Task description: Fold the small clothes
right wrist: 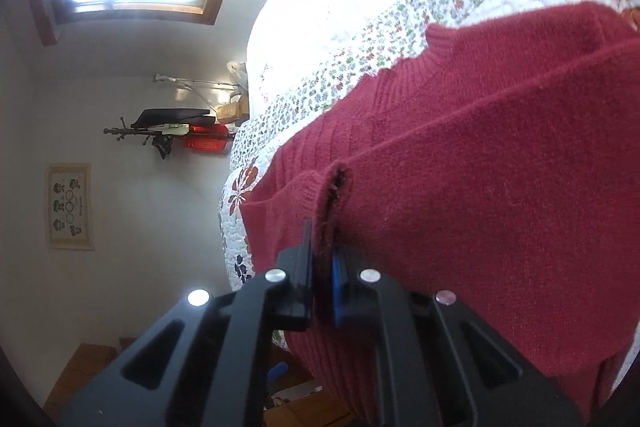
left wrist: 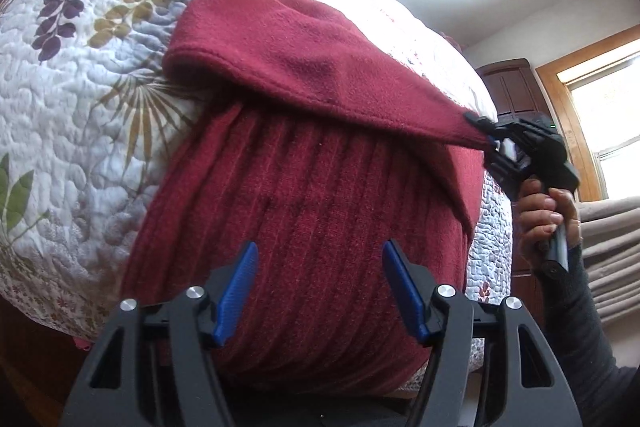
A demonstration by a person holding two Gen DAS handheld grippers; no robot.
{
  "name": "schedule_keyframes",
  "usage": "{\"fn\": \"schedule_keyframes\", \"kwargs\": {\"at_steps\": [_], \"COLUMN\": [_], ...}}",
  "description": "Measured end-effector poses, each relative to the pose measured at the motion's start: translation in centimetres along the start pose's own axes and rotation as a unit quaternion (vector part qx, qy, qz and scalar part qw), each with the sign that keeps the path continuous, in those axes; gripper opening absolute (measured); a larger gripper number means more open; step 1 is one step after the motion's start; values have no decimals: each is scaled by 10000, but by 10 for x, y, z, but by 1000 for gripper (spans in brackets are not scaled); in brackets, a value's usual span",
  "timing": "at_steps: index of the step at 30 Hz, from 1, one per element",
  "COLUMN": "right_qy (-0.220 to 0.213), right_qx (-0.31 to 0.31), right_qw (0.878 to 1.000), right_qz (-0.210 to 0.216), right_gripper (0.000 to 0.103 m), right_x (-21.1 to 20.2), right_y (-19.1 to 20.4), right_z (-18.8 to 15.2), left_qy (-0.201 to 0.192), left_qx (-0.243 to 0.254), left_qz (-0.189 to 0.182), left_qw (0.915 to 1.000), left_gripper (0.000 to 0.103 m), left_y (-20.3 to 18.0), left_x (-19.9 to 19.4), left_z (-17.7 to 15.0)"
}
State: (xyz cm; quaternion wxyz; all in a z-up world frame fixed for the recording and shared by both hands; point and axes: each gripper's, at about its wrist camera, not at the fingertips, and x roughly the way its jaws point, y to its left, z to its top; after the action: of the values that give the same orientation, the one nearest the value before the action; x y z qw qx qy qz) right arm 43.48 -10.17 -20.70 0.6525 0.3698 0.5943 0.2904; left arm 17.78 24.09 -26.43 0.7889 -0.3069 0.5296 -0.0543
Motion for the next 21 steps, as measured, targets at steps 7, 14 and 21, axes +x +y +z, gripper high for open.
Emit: {"fn": "schedule_keyframes", "kwargs": {"at_steps": [7, 14, 21], "right_qy": [-805, -1071, -1073], "right_qx": [-351, 379, 518], "right_qw": [9957, 9909, 9896], "right_qz": [-292, -727, -809], "right_gripper": [6, 6, 6], "right_x": [-84, -111, -104], "right_y": [0, -84, -109], "right_z": [2, 0, -7], "left_qy": [62, 166, 138], "left_qx": [89, 152, 203], "left_qz": [-89, -108, -111], "left_qw": [9999, 9997, 9996], "left_gripper": [65, 65, 65], "left_y": [-9, -15, -17], "left_x": [12, 20, 18], "left_z": [7, 9, 7]}}
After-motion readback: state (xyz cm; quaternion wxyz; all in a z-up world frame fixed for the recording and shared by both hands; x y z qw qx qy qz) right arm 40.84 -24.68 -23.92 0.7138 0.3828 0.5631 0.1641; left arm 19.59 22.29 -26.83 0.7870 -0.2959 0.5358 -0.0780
